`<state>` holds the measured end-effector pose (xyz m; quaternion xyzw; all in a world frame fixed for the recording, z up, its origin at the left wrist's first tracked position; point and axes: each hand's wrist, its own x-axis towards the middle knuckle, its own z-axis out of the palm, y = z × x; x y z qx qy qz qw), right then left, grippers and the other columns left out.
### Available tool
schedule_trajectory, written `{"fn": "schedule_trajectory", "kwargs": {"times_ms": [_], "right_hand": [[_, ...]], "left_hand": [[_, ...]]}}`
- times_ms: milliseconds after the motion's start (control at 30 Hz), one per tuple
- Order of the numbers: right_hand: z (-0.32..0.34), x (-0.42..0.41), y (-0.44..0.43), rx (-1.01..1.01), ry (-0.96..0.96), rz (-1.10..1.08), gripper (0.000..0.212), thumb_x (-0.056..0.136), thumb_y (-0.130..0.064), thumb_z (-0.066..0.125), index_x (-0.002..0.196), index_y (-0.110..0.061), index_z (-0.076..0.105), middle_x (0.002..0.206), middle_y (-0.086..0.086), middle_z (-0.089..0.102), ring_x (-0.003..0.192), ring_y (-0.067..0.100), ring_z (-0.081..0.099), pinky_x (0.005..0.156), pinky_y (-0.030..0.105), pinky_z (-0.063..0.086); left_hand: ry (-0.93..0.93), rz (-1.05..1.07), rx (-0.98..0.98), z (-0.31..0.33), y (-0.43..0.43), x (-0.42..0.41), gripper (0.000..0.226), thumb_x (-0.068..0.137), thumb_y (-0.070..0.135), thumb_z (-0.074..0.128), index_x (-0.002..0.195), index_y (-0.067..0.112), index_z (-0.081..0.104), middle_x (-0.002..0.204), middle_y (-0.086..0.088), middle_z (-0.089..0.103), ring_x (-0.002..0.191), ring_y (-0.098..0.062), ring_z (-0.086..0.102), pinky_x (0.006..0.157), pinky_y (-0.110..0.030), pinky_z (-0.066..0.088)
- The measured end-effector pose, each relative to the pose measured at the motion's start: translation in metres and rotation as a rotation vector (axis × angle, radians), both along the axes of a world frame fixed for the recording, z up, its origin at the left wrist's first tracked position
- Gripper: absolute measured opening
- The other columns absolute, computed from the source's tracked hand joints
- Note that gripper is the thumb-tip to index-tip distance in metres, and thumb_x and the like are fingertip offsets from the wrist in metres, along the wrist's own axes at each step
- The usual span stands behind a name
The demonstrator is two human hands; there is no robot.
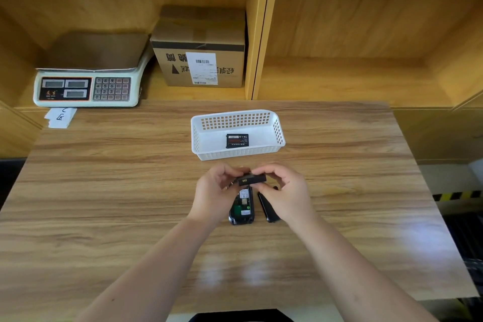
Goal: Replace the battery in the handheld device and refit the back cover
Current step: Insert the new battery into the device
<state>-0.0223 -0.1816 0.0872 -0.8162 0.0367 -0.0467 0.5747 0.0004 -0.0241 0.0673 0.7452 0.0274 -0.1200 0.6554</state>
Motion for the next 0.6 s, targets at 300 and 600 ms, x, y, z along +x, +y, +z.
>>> {"fn": "schedule_trajectory", "kwargs": {"times_ms": [300,600], "right_hand": [[-0.022,0.006,0.002,0.172,0.200,-0.092,0.022,0.076,0.000,0.074,0.088,-0.018,0.071,0.091,-0.009,0.072,0.084,-0.005,0.066,0.078,0.009,0.050],[-0.086,-0.012,0.011,0.195,0.424,-0.134,0.038,0.077,-0.003,0.074,0.106,-0.026,0.068,0.093,0.000,0.071,0.083,0.011,0.067,0.079,0.024,0.054]], "left_hand": [[0.131,0.022,-0.057,-0.022,0.009,0.005,0.024,0.077,-0.007,0.073,0.081,0.011,0.057,0.079,-0.001,0.076,0.076,-0.012,0.071,0.069,-0.022,0.054],[0.494,0.151,-0.117,-0.068,0.007,-0.010,0.025,0.081,-0.001,0.072,0.106,0.000,0.069,0.090,-0.015,0.074,0.081,-0.027,0.074,0.073,-0.034,0.060]]}}
